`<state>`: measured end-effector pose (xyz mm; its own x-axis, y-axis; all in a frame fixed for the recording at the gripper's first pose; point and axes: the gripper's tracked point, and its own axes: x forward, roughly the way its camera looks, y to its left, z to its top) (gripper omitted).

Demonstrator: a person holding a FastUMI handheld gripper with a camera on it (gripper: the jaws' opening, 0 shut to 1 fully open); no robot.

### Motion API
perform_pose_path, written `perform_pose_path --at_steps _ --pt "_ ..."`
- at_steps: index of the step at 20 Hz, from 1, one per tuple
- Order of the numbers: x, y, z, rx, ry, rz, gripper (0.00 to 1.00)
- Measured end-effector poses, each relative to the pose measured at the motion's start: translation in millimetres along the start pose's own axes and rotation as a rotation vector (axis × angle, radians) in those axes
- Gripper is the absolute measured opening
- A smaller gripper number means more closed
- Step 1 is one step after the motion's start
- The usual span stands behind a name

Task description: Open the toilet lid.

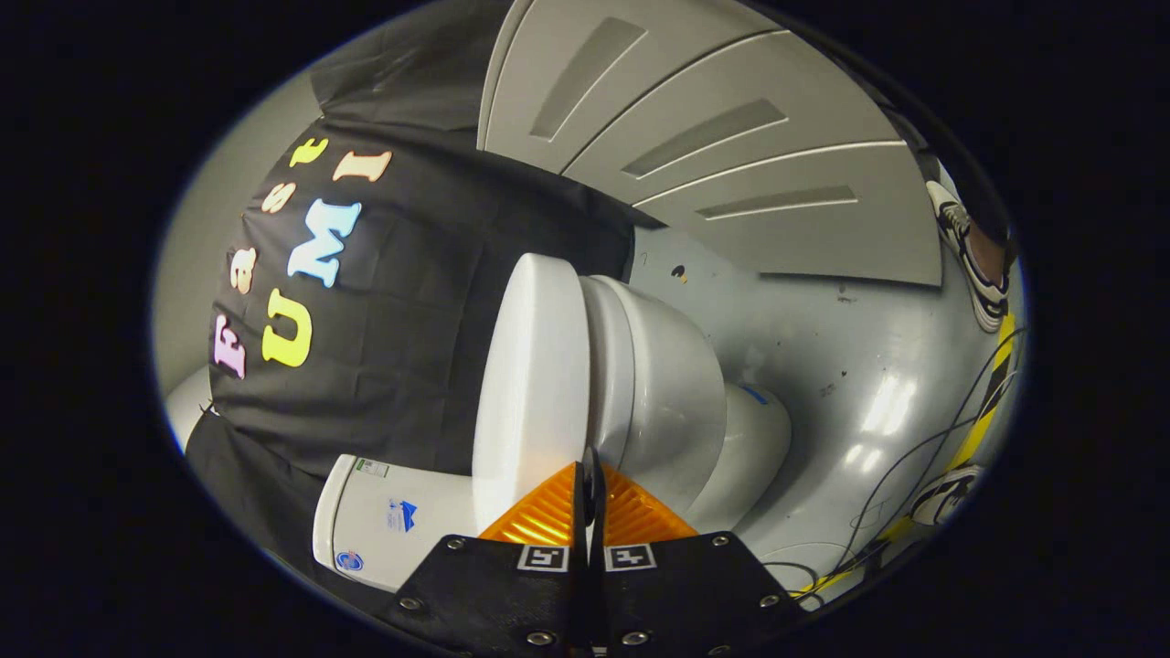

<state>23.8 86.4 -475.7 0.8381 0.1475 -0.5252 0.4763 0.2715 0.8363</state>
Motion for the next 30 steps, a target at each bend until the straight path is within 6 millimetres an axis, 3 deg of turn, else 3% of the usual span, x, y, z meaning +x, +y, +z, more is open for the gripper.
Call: perform_pose_path --at_steps 4,14,30 --pt "-10.3 20.1 1.8 -0.133 -0.032 -0.028 0.00" --pt "-49.2 118.1 1.2 -0.521 -0.006 -0.010 0.00" --pt "-66.1 177.0 -17.4 -0.848 -0.059 -0.107 0.00"
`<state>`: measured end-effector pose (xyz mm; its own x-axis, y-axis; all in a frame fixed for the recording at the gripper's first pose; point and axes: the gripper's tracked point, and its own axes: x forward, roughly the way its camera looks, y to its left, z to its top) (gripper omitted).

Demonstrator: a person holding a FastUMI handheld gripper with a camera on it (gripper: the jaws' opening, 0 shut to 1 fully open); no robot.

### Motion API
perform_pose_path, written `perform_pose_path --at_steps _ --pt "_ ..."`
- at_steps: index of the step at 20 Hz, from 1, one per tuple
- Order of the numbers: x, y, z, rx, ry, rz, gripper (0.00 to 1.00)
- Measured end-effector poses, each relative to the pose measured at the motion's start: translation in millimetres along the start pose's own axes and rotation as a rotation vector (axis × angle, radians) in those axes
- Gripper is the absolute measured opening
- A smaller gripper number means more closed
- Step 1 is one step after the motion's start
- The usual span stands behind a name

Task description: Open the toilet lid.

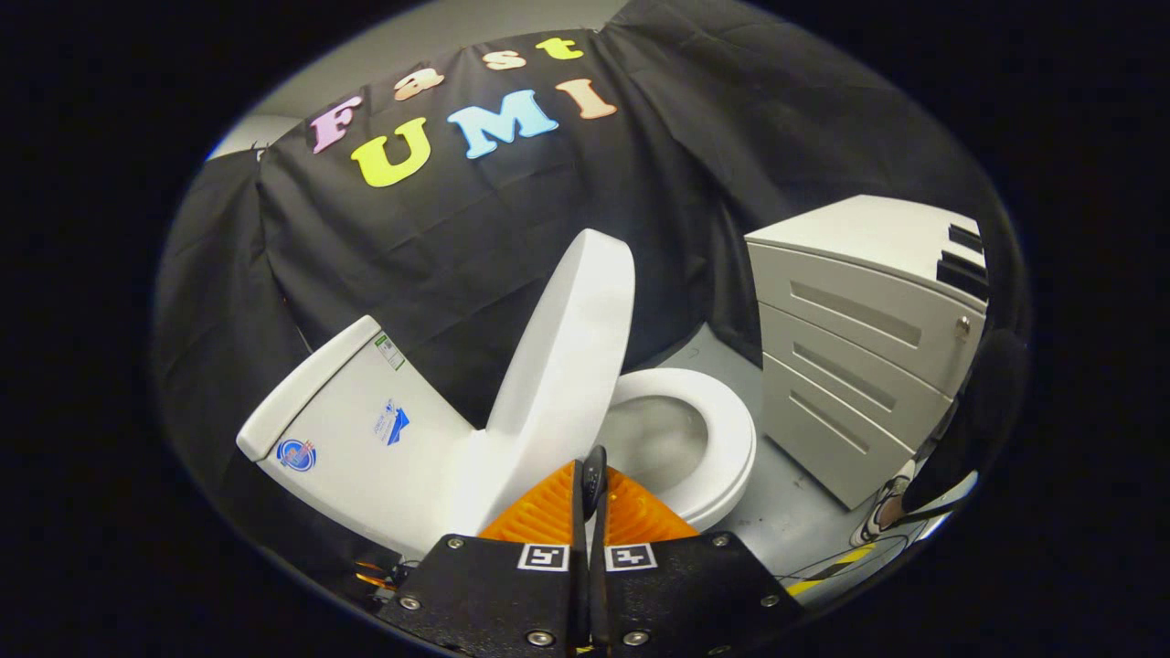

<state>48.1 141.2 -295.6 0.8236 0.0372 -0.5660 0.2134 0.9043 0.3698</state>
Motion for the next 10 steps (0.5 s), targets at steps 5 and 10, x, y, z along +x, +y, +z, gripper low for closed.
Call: perform_pose_path --at_steps 5,10 --pt "-7.9 21.2 10.6 -0.110 -0.031 -0.005 0.00" --pt "-15.6 47.7 19.1 -0.185 -0.072 -0.010 0.00"
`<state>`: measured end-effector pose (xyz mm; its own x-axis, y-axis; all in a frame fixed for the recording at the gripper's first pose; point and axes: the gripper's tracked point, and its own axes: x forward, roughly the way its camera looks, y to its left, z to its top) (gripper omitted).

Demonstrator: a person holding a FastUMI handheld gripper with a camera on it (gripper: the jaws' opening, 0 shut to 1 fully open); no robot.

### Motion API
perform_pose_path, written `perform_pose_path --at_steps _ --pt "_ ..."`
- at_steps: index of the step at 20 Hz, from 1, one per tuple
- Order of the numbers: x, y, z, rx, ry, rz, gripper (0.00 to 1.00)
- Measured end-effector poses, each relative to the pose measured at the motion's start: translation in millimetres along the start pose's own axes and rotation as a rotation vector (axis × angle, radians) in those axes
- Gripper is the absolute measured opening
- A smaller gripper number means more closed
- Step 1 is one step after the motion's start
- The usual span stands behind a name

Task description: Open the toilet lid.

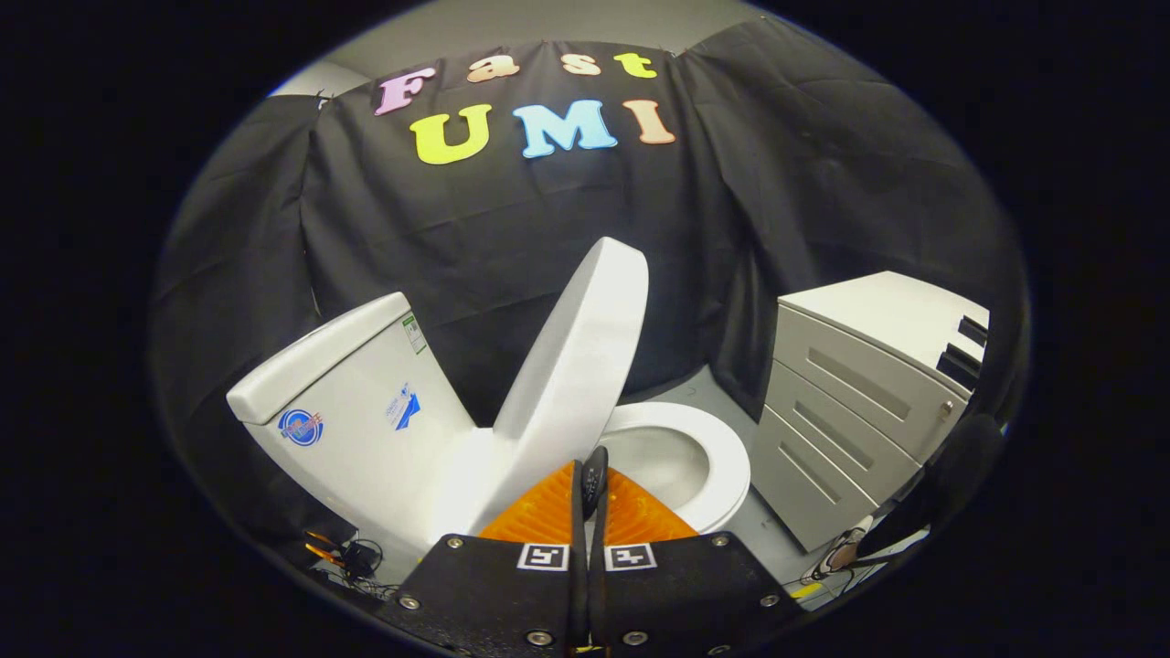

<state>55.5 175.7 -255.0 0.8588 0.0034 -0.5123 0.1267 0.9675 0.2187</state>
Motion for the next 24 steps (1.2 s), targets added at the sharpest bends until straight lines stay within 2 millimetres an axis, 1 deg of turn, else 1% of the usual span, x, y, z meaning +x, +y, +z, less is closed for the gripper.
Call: perform_pose_path --at_steps 2,10,16,21,24 --pt "-3.7 8.8 5.3 -0.046 -0.014 -0.007 0.00" --pt "-15.8 58.3 22.3 -0.148 -0.081 -0.004 0.00" --pt "-22.4 100.3 30.0 -0.222 -0.126 0.006 0.00" --pt "-24.3 129.2 32.4 -0.264 -0.135 0.003 0.00" --pt "-24.1 150.2 35.2 -0.288 -0.142 0.012 0.00"
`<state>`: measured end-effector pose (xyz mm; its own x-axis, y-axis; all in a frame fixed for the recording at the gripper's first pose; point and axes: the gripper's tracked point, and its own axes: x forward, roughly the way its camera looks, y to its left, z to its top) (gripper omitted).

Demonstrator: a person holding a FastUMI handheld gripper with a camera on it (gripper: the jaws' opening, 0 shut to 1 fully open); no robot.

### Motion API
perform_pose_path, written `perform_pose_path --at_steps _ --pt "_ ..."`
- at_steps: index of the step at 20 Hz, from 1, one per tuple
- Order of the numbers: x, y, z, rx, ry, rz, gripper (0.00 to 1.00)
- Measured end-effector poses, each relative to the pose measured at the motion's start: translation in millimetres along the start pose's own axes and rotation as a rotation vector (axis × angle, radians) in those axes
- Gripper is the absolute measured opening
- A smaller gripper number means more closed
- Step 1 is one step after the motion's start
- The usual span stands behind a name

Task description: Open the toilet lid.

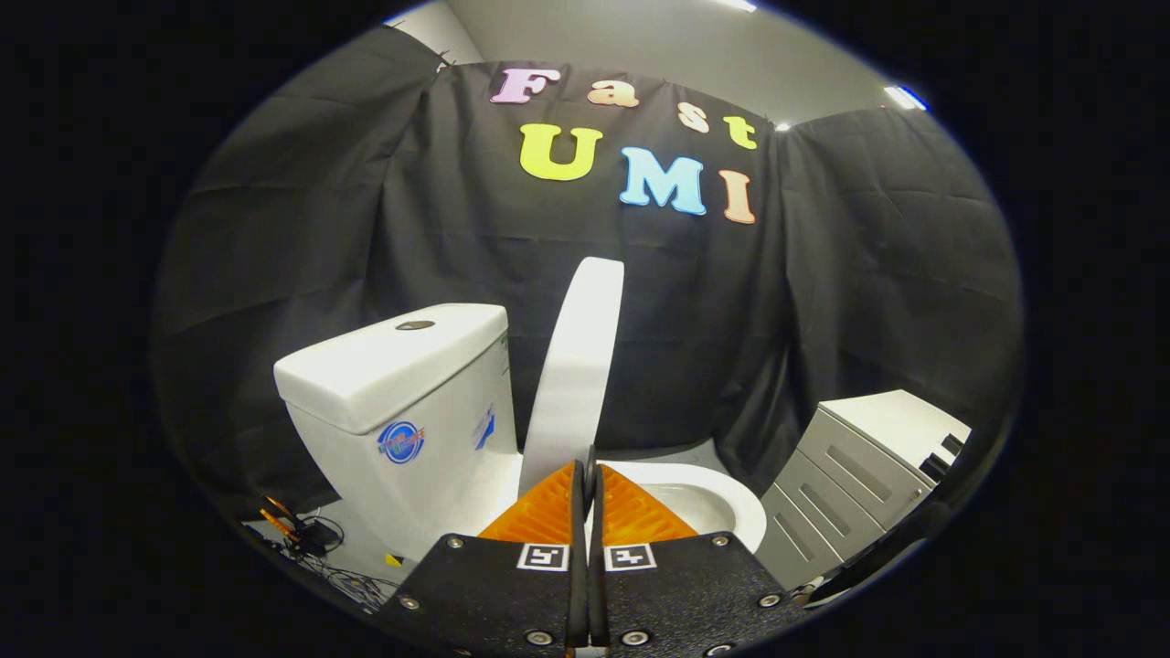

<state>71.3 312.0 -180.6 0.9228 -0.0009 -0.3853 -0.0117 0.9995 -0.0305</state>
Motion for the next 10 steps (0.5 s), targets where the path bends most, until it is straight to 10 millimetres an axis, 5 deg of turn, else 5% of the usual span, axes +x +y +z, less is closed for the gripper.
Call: perform_pose_path --at_steps 10 --pt "-3.5 62.8 13.5 -0.121 -0.022 0.053 0.00"
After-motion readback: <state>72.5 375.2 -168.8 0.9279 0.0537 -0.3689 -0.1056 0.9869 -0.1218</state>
